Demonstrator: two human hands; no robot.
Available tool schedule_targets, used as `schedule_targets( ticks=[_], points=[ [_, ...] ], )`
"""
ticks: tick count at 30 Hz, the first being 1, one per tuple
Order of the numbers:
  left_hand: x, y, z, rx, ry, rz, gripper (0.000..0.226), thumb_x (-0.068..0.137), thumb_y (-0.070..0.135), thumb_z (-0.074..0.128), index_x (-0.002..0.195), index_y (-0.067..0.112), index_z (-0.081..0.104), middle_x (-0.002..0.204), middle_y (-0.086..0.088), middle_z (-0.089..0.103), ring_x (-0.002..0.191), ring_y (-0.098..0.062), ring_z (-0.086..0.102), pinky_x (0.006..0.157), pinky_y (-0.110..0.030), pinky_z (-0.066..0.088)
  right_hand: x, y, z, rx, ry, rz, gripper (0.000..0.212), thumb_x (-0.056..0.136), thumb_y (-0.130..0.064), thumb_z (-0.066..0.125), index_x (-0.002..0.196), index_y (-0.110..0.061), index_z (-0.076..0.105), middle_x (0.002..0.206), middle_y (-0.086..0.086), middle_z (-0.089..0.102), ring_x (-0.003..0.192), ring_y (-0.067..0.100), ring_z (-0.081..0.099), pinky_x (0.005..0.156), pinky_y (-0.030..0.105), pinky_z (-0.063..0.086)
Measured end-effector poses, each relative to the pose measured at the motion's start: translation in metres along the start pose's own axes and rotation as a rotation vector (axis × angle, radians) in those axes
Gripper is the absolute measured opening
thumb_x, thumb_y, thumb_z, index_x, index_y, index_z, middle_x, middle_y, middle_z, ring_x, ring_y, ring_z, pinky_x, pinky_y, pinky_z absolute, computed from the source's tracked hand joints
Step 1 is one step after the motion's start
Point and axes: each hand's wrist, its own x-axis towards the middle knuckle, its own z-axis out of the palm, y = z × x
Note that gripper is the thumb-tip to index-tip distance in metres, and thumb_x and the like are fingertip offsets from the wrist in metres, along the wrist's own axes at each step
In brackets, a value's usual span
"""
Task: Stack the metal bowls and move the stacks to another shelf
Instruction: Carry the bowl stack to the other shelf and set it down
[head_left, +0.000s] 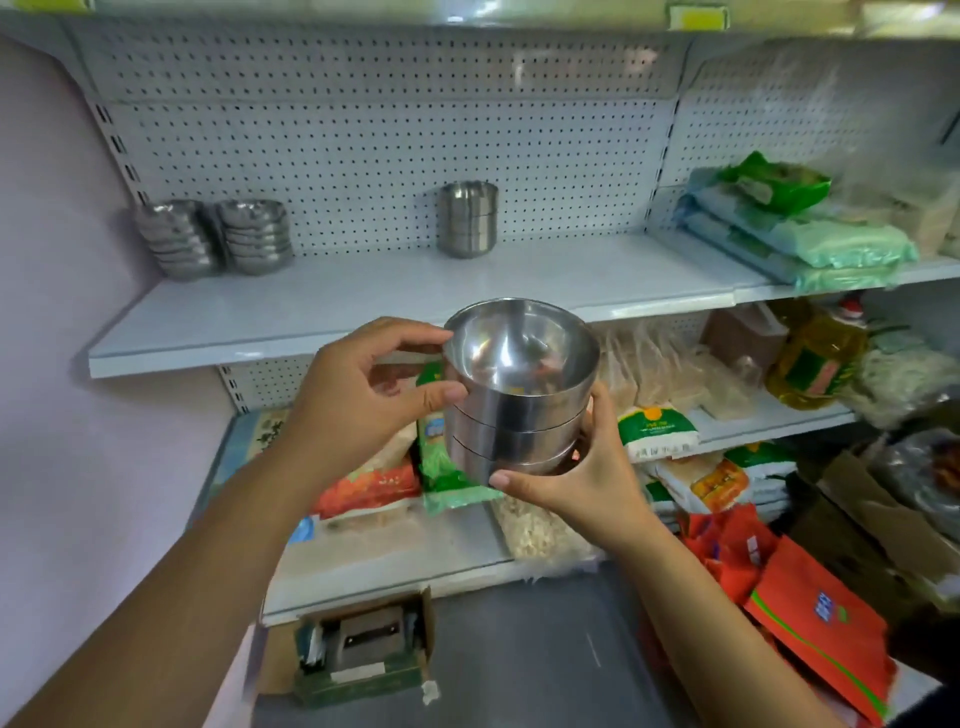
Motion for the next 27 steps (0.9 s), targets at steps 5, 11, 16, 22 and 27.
schedule_targets(
  ticks=[5, 11, 16, 22, 27],
  points=[
    [0.106, -0.04, -0.012, 0.047, -0.082, 0.093, 0.042, 0.072, 0.033, 0.086, 0.112, 0.026, 0.076, 0.115, 0.008, 0.073, 0.113, -0.011, 0.068, 0.101, -0.043, 0.055, 0.089, 0.008, 0.013, 0.007, 0.095, -0.018, 0.122, 0.057, -0.015, 0.101, 0.151, -0.031, 0.027, 0.138, -0.005, 0.061, 0.126, 0.006, 0.061, 0.102, 0.032, 0.055],
    [0.206, -0.079, 0.003, 0.051, -0.184, 0.122, 0.043, 0.073, 0.038, 0.085, 0.114, 0.027, 0.075, 0.117, 0.009, 0.073, 0.113, -0.005, 0.067, 0.1, -0.03, 0.055, 0.173, 0.026, -0.001, -0.032, 0.171, -0.023, 0.125, 0.055, -0.022, 0.102, 0.153, -0.031, 0.026, 0.138, -0.009, 0.06, 0.123, -0.001, 0.061, 0.098, 0.024, 0.055],
    [0.274, -0.107, 0.038, 0.09, -0.23, 0.129, 0.041, 0.075, 0.037, 0.086, 0.114, 0.031, 0.075, 0.115, 0.015, 0.072, 0.109, 0.005, 0.064, 0.095, -0.016, 0.052, 0.237, 0.056, -0.032, -0.029, 0.163, -0.011, 0.122, 0.057, -0.018, 0.1, 0.15, -0.035, 0.024, 0.139, -0.002, 0.059, 0.12, 0.0, 0.063, 0.091, 0.021, 0.057],
    [0.353, -0.145, 0.088, 0.165, -0.19, 0.169, 0.037, 0.075, 0.035, 0.086, 0.11, 0.034, 0.074, 0.117, 0.022, 0.068, 0.109, 0.01, 0.061, 0.093, -0.007, 0.047, 0.328, 0.106, -0.074, -0.076, 0.13, 0.02, 0.123, 0.053, -0.038, 0.103, 0.145, -0.049, 0.022, 0.136, -0.003, 0.061, 0.119, 0.006, 0.065, 0.098, 0.037, 0.059],
    [0.411, -0.179, 0.131, 0.234, -0.148, 0.188, 0.031, 0.078, 0.028, 0.086, 0.107, 0.033, 0.075, 0.117, 0.02, 0.067, 0.111, 0.008, 0.06, 0.095, -0.007, 0.045, 0.402, 0.146, -0.111, -0.067, 0.079, 0.025, 0.124, 0.053, -0.04, 0.102, 0.146, -0.05, 0.02, 0.139, -0.003, 0.057, 0.122, 0.007, 0.062, 0.098, 0.032, 0.058]
  ],
)
